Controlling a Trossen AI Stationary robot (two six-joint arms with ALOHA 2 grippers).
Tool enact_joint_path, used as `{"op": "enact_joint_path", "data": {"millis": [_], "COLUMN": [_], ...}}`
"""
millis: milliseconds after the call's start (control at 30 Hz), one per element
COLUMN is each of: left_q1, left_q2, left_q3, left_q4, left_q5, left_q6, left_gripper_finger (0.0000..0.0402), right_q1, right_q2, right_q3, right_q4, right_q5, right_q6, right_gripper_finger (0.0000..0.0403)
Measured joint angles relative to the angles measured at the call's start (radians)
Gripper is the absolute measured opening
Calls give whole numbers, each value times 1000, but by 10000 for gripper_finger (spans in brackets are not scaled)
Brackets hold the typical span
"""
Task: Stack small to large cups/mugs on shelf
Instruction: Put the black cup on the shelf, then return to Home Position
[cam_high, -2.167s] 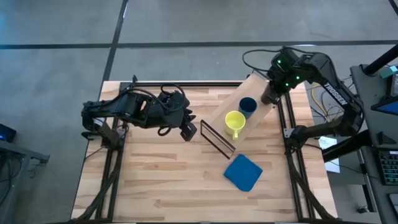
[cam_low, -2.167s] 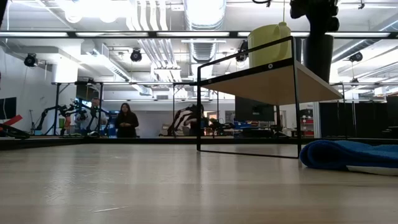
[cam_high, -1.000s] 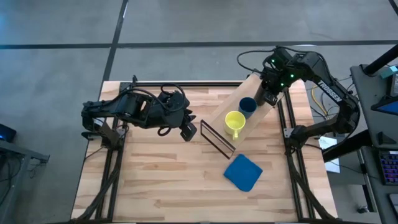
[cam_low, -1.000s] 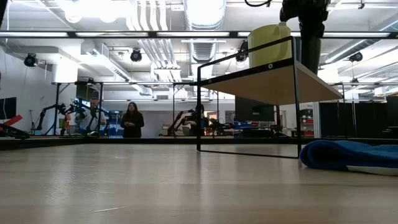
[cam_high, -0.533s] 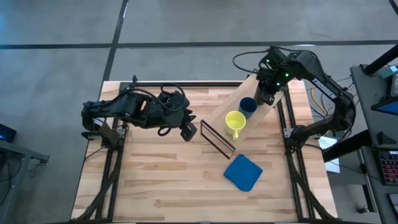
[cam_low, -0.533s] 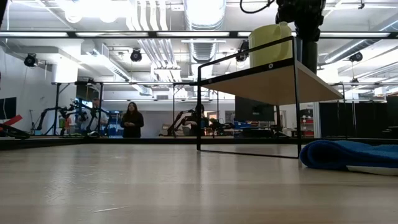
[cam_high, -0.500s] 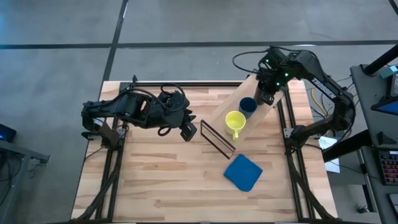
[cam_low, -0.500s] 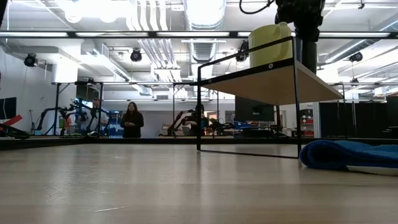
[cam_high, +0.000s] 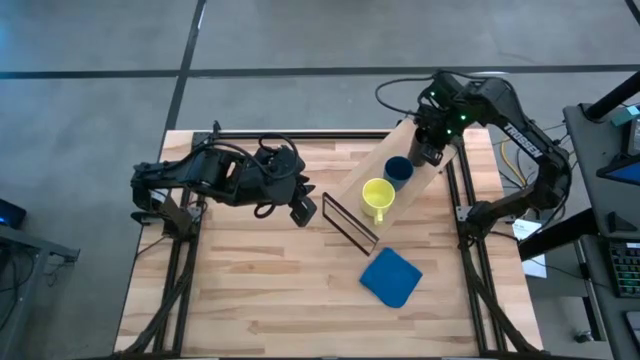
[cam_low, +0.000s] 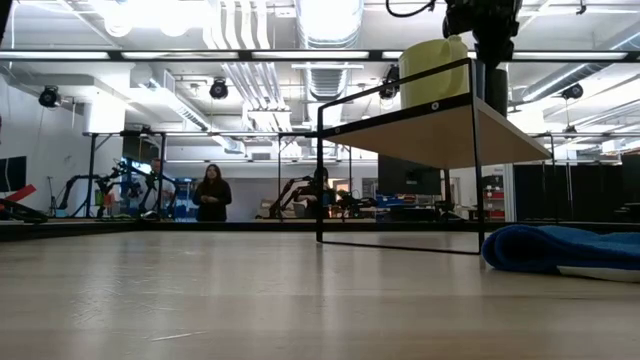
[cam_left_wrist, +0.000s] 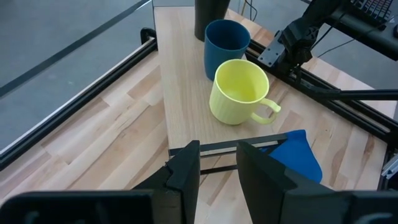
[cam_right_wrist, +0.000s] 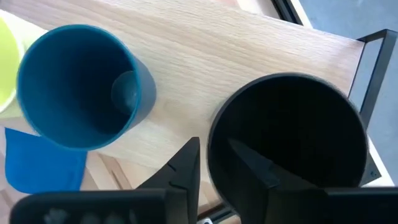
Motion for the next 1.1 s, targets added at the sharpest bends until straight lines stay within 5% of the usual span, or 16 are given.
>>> {"op": "enact_joint_path", "data": {"millis": [367, 767, 933, 1100], "left_q1": [2, 3, 5, 18], "left_q2": [0, 0, 0, -4], "left_q3": [0, 4, 6, 6], "left_q4": [0, 4, 106, 246], "left_q5": [0, -4, -43, -47], "left_q6": [2, 27, 163, 246], "left_gripper_finger": [91, 91, 91, 91], "right_q1": [0, 14, 112, 331], "right_q2": [-10, -11, -31, -95], "right_q3": [38, 303, 410, 425], "right_q4": [-17, -16, -14, -14], "right_q5": [0, -62, -119, -127], "right_q6": [17, 29, 73, 236], "right_gripper_finger": [82, 71, 69, 68]}}
